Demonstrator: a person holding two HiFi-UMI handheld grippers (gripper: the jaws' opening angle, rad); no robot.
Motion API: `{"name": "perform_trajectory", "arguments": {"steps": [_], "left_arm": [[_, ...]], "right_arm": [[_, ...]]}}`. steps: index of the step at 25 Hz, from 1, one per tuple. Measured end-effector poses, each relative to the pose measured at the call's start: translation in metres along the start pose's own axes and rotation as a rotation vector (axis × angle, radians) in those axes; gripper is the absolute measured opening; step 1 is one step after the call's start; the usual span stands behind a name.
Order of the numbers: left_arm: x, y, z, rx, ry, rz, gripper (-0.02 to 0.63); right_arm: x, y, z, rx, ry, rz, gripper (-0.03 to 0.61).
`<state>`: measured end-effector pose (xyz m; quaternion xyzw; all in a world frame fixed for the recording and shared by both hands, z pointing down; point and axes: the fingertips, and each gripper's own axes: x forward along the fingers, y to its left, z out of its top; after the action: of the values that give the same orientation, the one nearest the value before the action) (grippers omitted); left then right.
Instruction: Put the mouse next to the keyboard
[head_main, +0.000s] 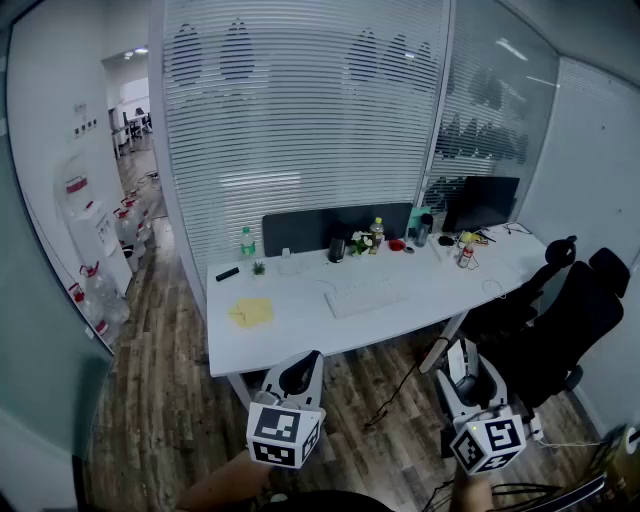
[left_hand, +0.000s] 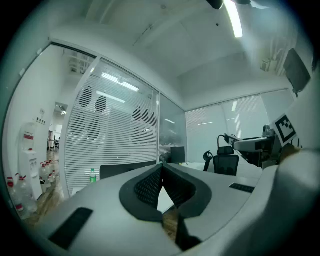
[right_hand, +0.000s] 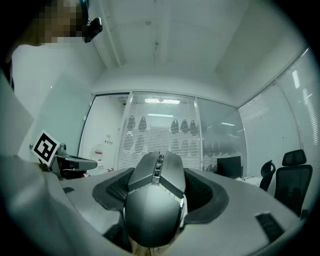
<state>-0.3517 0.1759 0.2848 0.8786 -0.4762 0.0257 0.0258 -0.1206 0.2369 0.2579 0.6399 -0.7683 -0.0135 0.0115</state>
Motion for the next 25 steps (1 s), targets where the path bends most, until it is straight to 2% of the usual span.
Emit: {"name": "perform_trajectory", "arguments": {"steps": [16,25], "left_arm": [[0.005,-0.014,-0.001,0.031,-0.015,0.028,0.029],[0.024,-0.054,0.000,0.022,-0.005,0.003,0.029]], "right_arm": [[0.000,-0.010,-0.003,0.055,0.002,0.030,0.304],[-0.017,-0.037,-0.002,0.055,-0.010,0.039,0.304]]}}
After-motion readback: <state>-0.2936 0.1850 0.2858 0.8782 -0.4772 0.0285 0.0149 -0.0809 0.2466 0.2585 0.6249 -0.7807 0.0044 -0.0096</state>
